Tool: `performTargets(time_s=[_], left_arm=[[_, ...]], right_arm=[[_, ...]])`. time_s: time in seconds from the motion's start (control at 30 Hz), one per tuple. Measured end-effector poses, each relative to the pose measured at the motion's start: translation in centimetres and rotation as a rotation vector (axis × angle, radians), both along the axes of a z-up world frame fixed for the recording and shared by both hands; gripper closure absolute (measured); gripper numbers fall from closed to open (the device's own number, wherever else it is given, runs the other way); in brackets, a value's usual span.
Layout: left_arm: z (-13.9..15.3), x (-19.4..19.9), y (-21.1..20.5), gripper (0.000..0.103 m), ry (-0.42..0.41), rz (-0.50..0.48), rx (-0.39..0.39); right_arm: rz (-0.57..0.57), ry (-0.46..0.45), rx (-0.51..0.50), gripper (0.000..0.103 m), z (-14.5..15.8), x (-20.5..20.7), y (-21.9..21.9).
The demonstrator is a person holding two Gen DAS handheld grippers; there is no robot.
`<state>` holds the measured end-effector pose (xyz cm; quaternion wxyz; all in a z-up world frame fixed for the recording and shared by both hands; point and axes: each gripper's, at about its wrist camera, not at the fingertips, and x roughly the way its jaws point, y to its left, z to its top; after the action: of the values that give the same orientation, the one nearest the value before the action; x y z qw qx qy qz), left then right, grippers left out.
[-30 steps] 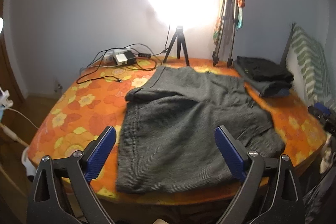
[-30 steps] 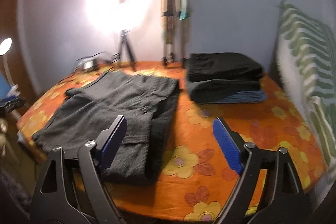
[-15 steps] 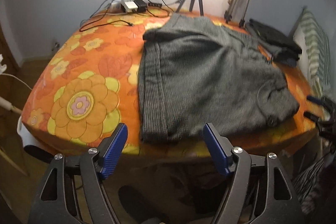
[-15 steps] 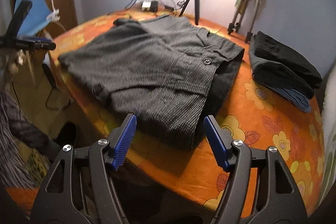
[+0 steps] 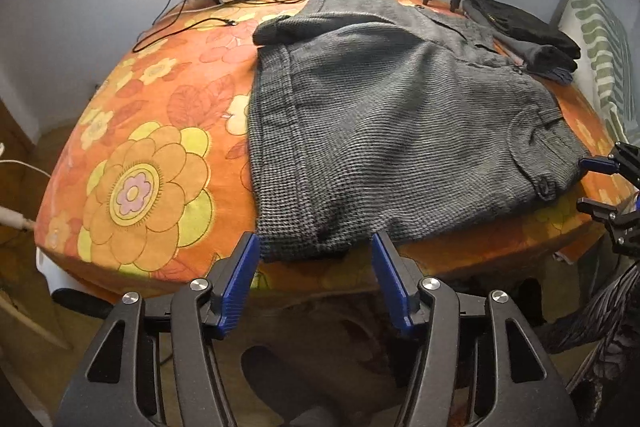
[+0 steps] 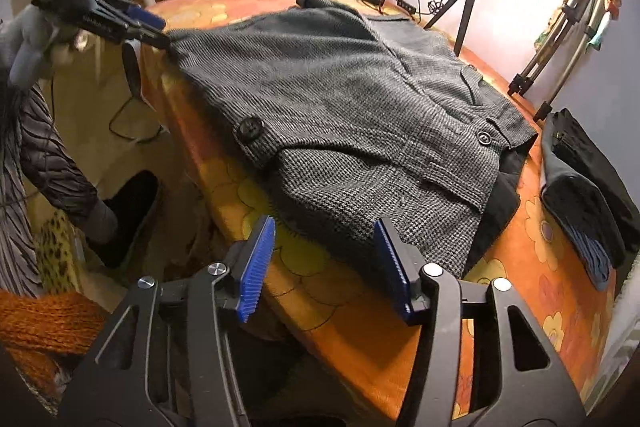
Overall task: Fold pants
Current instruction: 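Move both tools to the trouser hem, right tool toward the leg end, then grasp the hem with the right tool while the left tool grasps the other hem corner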
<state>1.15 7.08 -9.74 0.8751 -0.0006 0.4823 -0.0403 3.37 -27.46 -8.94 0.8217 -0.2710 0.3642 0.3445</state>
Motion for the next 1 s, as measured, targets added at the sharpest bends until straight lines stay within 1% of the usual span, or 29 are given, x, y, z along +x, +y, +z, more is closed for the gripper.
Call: performTargets(time_s=[0.07,0.17,0.23,0.3,0.4,0.43,0.47,0.53,0.57,0.63,0.77,0.8,0.83,0.9,0.97,1.0], left_arm=[[-0.4,0.3,0.2,0.053,0.014,0.001,-0.013],[-0.8,0.6,0.6,0.059,0.032,0.014,-0.041],[-0.8,0.8,0.9,0.065,0.031,0.022,-0.057],[-0.7,0.9,1.0,0.077,0.028,0.03,-0.071],[-0.8,1.1,1.1,0.084,0.024,0.042,-0.083],[-0.8,1.1,1.0,0.086,0.023,0.039,-0.081],[-0.7,1.1,0.8,0.087,0.019,0.034,-0.074],[-0.6,0.9,0.6,0.087,0.006,0.023,-0.056],[-0.5,0.8,0.5,0.087,-0.001,0.018,-0.05],[-0.3,0.6,0.5,0.087,-0.009,0.008,-0.039],[0.0,-0.1,-0.1,0.085,-0.024,-0.028,0.011],[0.2,-0.3,-0.5,0.078,-0.03,-0.046,0.022],[0.4,-0.6,-0.9,0.075,-0.04,-0.062,0.038],[0.7,-1.0,-2.1,0.059,-0.067,-0.109,0.088],[0.8,-1.3,-3.3,0.053,-0.086,-0.155,0.129],[0.7,-1.4,-4.1,0.052,-0.093,-0.186,0.163]], right_arm=[[-0.008,0.005,-0.007,0.053,-0.3,0.5,0.1],[-0.005,0.002,-0.023,0.053,-0.5,0.6,0.4],[0.002,-0.005,-0.04,0.053,-0.8,0.6,0.6],[0.008,-0.016,-0.062,0.053,-1.1,0.6,0.8],[0.006,-0.042,-0.1,0.053,-1.5,0.5,1.5],[0.002,-0.048,-0.108,0.055,-1.5,0.5,1.6],[-0.003,-0.054,-0.116,0.062,-1.6,0.5,1.8],[-0.004,-0.057,-0.129,0.068,-1.7,0.6,2.0],[-0.007,-0.063,-0.131,0.074,-1.7,0.6,2.0],[-0.011,-0.068,-0.127,0.081,-1.5,0.6,2.1],[-0.049,-0.053,-0.072,0.088,-0.4,1.3,1.8],[-0.061,-0.046,-0.054,0.088,-0.1,1.6,1.7],[-0.073,-0.036,-0.034,0.089,0.4,2.1,1.6],[-0.091,-0.027,-0.002,0.09,1.1,2.8,1.6],[-0.105,-0.021,0.028,0.09,1.9,3.5,1.6],[-0.111,-0.021,0.041,0.09,2.2,3.8,1.6]])
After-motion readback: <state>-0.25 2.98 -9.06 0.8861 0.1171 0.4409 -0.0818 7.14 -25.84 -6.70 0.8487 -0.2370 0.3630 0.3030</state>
